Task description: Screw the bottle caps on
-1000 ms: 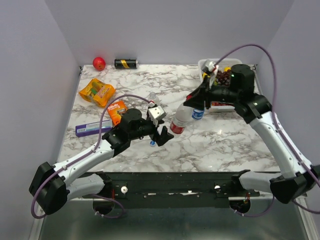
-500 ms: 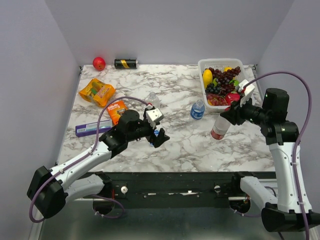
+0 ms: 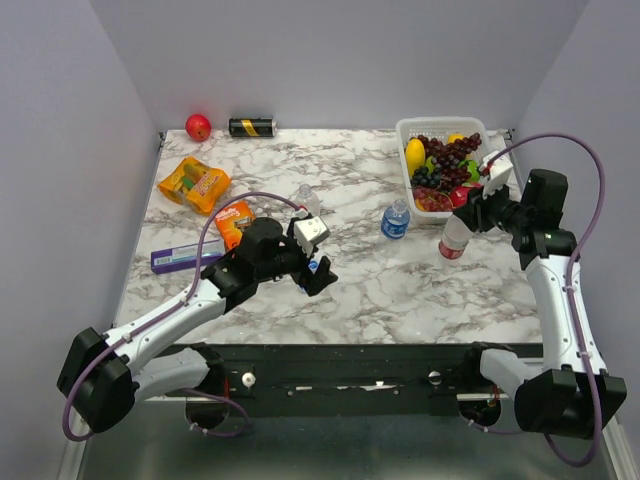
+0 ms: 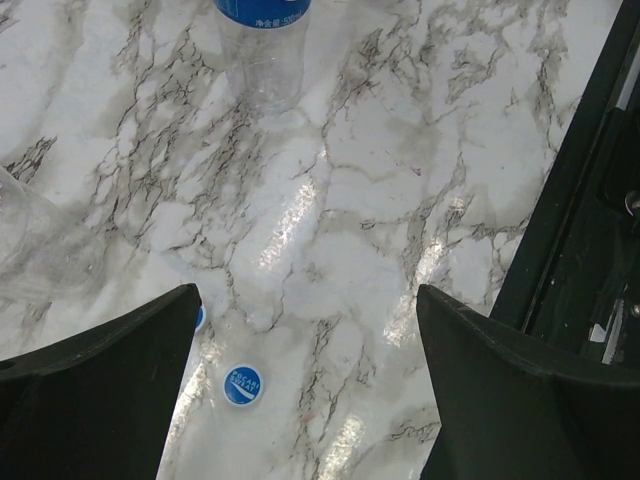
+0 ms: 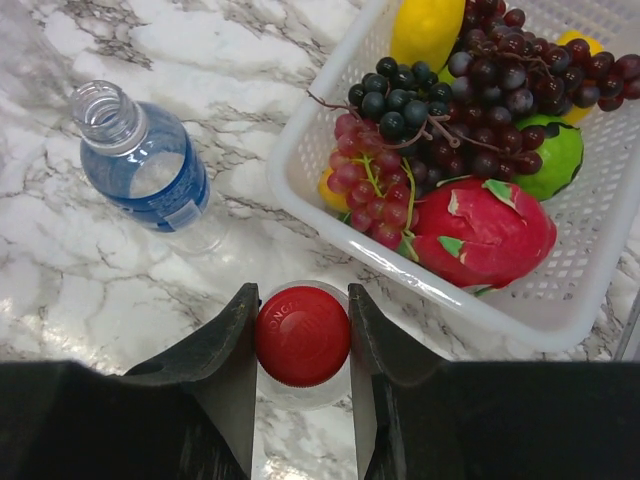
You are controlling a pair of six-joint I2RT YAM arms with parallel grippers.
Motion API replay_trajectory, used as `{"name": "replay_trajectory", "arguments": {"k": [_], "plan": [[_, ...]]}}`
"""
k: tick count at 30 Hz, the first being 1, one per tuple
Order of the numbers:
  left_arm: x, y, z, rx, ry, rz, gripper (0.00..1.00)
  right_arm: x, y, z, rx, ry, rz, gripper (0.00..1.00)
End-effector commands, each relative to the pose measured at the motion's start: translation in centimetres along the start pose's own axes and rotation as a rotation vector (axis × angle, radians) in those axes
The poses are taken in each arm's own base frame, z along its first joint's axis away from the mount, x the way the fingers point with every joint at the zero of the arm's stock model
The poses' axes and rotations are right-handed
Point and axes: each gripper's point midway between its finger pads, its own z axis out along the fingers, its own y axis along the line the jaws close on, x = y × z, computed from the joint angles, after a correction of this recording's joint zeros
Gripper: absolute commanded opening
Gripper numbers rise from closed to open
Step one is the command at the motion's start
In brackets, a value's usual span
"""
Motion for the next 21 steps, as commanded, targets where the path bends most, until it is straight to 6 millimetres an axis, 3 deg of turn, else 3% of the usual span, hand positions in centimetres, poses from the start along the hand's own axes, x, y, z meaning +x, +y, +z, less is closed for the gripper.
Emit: {"name": "replay_trajectory", "arguments": {"k": [1,13,16,21], "plan": [[-0.5,0.6,-0.2,-0.015,0.007,0.001,0.99,-1.0,-1.6,0.9,0.044,-0.054,-0.027,0.12],[-0.5,1.0,0.0,-0.011,0.01,0.019,0.99,0.9,-2.2,2.5,0.056,-0.038,0.065,0.17],[-0.5,1.0,0.0,-0.009,0.012,0.02,0.99,1.1,-2.1,2.6,0.054,-0.038,0.078,0.23],[-0.3,1.1,0.0,-0.01,0.013,0.018,0.99,1.7,-2.7,2.6,0.091,-0.021,0.093,0.51]]}}
